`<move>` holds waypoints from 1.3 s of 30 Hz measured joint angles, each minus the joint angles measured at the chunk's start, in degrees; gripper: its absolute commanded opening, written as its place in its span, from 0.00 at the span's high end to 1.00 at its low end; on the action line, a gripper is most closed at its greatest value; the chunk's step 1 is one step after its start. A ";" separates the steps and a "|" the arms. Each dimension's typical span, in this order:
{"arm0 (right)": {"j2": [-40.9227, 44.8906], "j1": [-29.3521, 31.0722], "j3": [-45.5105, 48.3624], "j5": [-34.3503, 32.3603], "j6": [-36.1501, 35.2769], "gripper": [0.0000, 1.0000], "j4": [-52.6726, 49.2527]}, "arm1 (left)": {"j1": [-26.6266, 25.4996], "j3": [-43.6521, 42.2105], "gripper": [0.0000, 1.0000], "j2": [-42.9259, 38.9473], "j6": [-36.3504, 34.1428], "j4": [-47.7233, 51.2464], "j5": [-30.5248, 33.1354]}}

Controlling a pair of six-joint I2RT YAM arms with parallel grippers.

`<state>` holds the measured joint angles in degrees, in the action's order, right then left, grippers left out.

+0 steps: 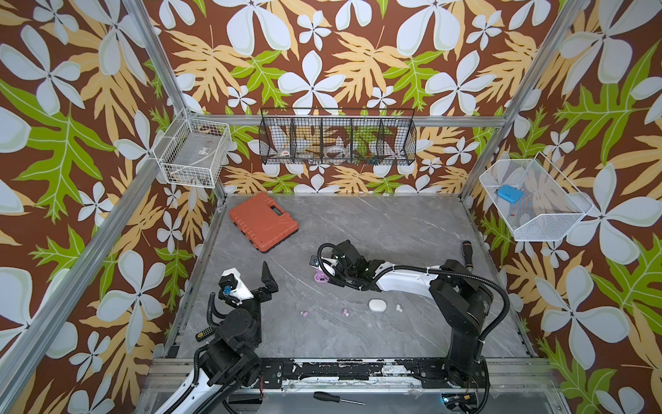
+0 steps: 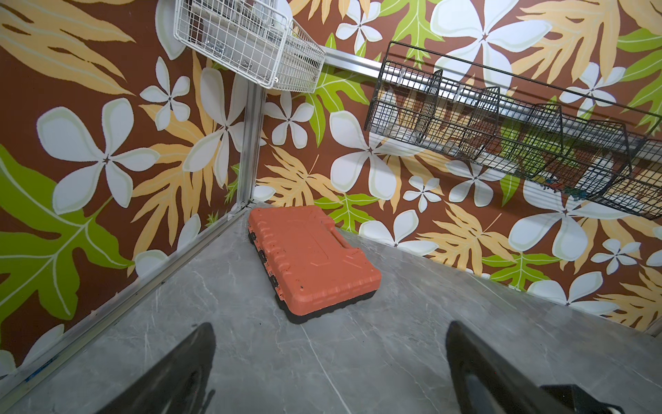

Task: Insert the wireless bluetooth earbuds into the charging case
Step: 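Carry the open pink case away from the robot and lower it with the right gripper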

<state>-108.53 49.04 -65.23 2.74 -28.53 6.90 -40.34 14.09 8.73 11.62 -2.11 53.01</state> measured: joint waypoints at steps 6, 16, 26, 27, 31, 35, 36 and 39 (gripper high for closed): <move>-0.57 0.00 -0.04 0.83 0.02 1.00 1.18 | 0.00 -0.22 0.00 0.20 -0.55 -0.33 -0.66; -2.47 0.00 -0.46 1.55 -0.17 1.00 1.05 | 0.00 -0.28 0.00 0.26 -1.25 -0.76 -0.90; -3.56 0.00 -0.68 1.95 -0.17 1.00 1.01 | 0.00 -0.46 0.00 0.26 -1.46 -1.18 -1.01; -3.61 0.00 -0.68 1.95 -0.17 1.00 0.98 | 0.00 -0.55 0.00 0.26 -1.46 -1.18 -1.01; -3.74 0.00 -0.68 2.01 -0.15 1.00 0.98 | 0.00 -0.61 0.00 0.26 -1.46 -1.20 -1.05; -3.74 0.00 -0.66 2.54 0.04 0.95 0.98 | 0.04 -0.63 0.00 0.26 -1.46 -1.20 -1.27; -3.72 0.00 -0.66 2.86 0.04 0.94 0.98 | 0.04 -0.63 0.00 0.26 -1.46 -1.20 -1.27; -3.69 0.00 -0.66 3.13 0.09 0.91 0.98 | 0.04 -0.66 0.00 0.26 -1.49 -1.20 -1.81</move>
<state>-112.22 49.04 -65.89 5.87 -28.45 7.88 -40.29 13.43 8.99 10.13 -3.31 51.20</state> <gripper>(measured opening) 0.078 0.998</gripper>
